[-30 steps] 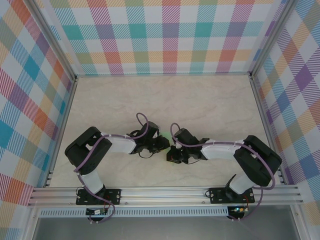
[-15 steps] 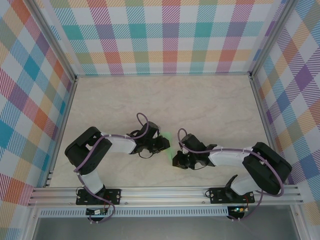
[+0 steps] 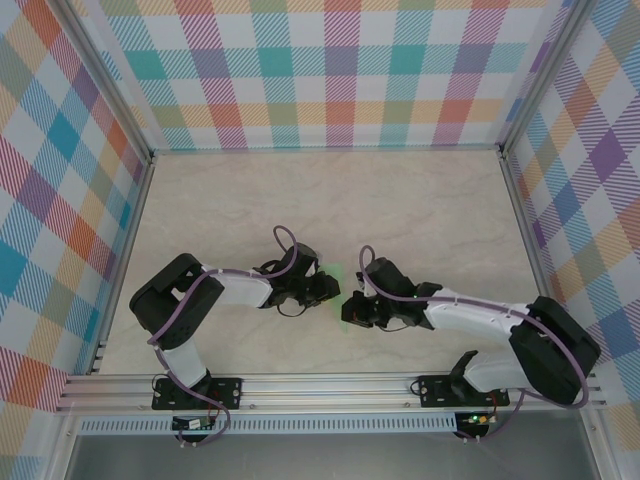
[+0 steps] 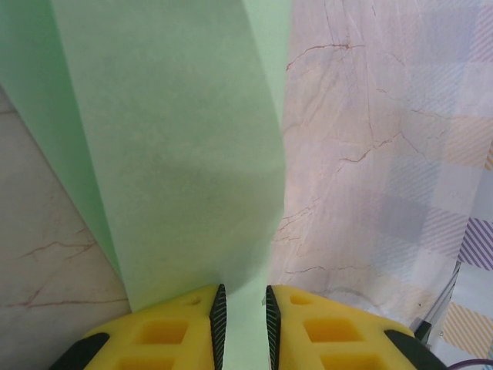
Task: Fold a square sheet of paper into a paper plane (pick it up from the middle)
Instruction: Fold the wing for the fifth time at the center of the table.
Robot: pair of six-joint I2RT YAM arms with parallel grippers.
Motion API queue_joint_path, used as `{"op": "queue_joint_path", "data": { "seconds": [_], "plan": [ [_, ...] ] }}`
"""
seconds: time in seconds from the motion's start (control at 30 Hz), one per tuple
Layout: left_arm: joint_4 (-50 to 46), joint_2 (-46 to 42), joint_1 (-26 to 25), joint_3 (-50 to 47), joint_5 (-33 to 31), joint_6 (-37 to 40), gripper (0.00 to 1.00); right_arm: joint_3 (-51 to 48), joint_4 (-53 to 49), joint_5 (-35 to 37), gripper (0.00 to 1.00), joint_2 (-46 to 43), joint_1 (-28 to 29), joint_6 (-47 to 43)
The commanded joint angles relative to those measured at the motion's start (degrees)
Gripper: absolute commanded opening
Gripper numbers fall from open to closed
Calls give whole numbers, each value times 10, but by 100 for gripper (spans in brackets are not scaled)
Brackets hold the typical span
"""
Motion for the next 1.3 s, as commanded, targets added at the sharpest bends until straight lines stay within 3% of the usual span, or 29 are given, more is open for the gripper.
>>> {"op": "queue_joint_path", "data": {
  "seconds": [0.0,0.33,0.57,0.8,1.0,1.27],
  "plan": [
    [-46,13,-5,-8,-8,2,24,29,62,2,9,45,0,10],
    [-44,4,-4,-12,-7,-2,24,3,150,28,7,119,-8,50],
    [-37,0,-5,-9,1,-2,26,-39,117,41,7,134,-22,47],
    [-53,-51,-5,6,0,8,34,-49,11,31,5,106,-25,-29],
    [-132,-152,-5,5,-75,37,40,-56,-7,-21,6,82,-39,-117],
    [-28,-148,-11,-57,-33,20,38,-30,-33,-36,6,107,-61,-157]
  ]
}}
